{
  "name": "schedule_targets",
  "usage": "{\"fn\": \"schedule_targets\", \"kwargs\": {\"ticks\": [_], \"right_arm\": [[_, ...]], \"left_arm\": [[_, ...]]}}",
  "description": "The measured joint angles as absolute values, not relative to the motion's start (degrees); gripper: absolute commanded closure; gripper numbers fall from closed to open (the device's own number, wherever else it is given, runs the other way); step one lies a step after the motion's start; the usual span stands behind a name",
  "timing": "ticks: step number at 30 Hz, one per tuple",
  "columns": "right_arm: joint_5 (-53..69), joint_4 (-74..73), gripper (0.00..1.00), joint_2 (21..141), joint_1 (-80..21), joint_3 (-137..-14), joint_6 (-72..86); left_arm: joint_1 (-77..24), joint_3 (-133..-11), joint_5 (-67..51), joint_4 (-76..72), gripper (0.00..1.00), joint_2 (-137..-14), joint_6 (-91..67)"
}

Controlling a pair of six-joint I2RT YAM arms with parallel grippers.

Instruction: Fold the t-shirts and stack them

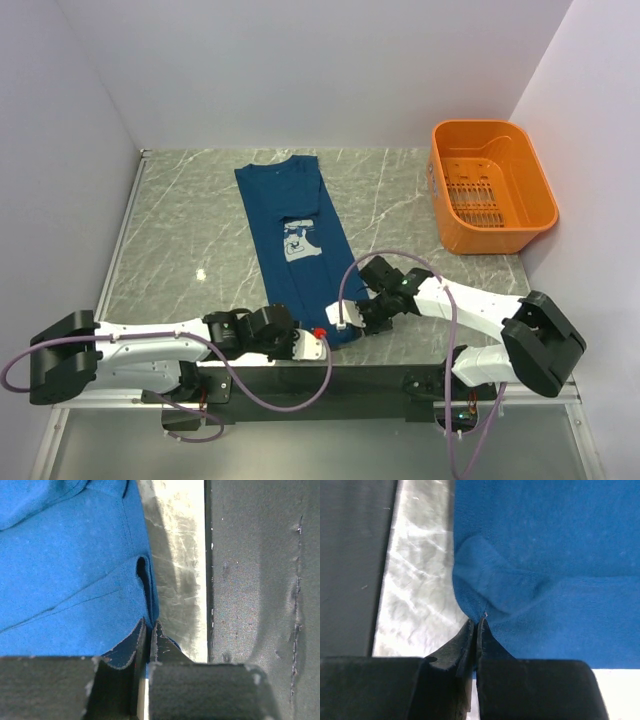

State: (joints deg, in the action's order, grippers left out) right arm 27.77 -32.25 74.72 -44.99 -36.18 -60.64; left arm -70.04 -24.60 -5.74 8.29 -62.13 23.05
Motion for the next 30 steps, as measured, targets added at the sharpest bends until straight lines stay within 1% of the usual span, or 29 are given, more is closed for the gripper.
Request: {"fn": "schedule_targets", "kwargs": {"ticks": [5,10,14,23,30], "right_arm": [[33.3,-41.7,1.0,74.5,-42.2,-42.8,-66.1],[37.0,-46.9,1.0,74.4,-40.3,-45.8,-68.9],[38.9,-50.1,1.0,75.6,-37.4,-49.1,-69.7],[40.2,-53.4,1.0,83.5,-32.6,-59.0,-70.0],[40.6,-54.3,1.0,94.3,-29.6,-71.7,-66.7]], "left_arm": [[-67.3,-25.3,-9.0,9.5,1.0,-61.4,23.2],[-64.5,-27.0,-12.0,11.5,0.99,-61.3,23.5],[-60.1,-28.6,-14.7,12.1,0.99,-60.9,24.5],[-46.6,-33.8,-20.4,12.3,1.0,-62.0,28.1],[-37.7,-36.2,-23.4,11.3,1.0,-66.9,31.0]]}}
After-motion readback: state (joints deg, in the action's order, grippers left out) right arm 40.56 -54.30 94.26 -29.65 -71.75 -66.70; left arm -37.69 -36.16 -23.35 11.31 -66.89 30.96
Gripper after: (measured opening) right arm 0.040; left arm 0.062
